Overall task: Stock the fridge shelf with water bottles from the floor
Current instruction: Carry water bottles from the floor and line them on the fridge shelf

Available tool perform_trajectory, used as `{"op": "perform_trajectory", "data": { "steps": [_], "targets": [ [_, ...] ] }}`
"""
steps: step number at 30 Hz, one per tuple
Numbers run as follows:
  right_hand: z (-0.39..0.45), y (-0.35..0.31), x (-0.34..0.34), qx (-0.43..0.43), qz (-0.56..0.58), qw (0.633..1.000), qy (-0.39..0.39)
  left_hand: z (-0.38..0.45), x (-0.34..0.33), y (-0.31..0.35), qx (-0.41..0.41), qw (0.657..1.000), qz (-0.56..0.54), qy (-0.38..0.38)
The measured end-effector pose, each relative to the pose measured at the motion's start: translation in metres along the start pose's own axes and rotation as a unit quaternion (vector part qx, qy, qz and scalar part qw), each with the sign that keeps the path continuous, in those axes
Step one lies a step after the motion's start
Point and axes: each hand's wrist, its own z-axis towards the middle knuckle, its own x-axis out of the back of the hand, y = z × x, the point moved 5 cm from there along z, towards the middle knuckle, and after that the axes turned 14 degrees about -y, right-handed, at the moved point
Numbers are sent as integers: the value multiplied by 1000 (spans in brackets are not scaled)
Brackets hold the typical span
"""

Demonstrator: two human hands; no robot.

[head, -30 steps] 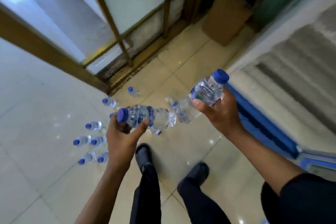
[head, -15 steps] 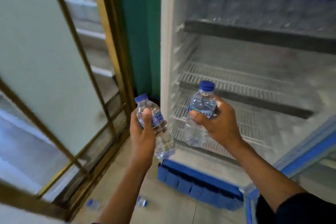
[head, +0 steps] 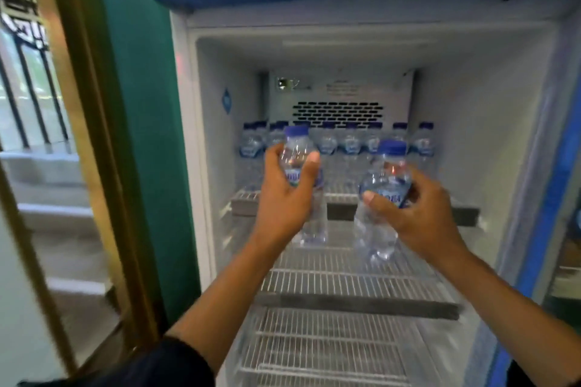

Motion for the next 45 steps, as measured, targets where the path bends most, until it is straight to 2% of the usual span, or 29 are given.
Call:
{"op": "perform_trajectory", "data": {
  "steps": [3,6,11,16,20,22,25,28,31,34,38,45],
  "targets": [
    [47,3,16,-13,-46,998,37,54,0,-2,-26,999,35,-16],
    [88,26,14,-77,-75,994,6,85,-3,-23,-48,998,49,-14],
    [118,72,2,-122,-102,986,-51,116,-15,-72,8,999,36,-18],
    [124,118,-2,-186,-118,974,-47,123,-24,-108,34,998,35,-26],
    [125,141,-1,-186,-100,974,-81,125,-27,-115,20,994,86,-62],
    [124,148,-1,-171,-94,977,-83,132,-23,-112,27,988,109,-107],
    [119,150,-5,-135,-77,985,-71,155,-4,-93,33,957,157,-240],
    [113,152,-9,-104,-64,991,-59,175,13,-75,52,891,229,-388],
    [113,151,-10,-76,-77,993,-49,192,10,-67,50,836,307,-453],
    [113,152,-10,-69,-76,994,-48,210,-3,-61,19,805,349,-480],
    [113,156,-8,-68,-68,994,-41,239,-16,-58,-19,788,401,-467],
    [114,157,-9,-75,-59,994,-58,261,-31,-78,-5,771,435,-465]
  ]
}}
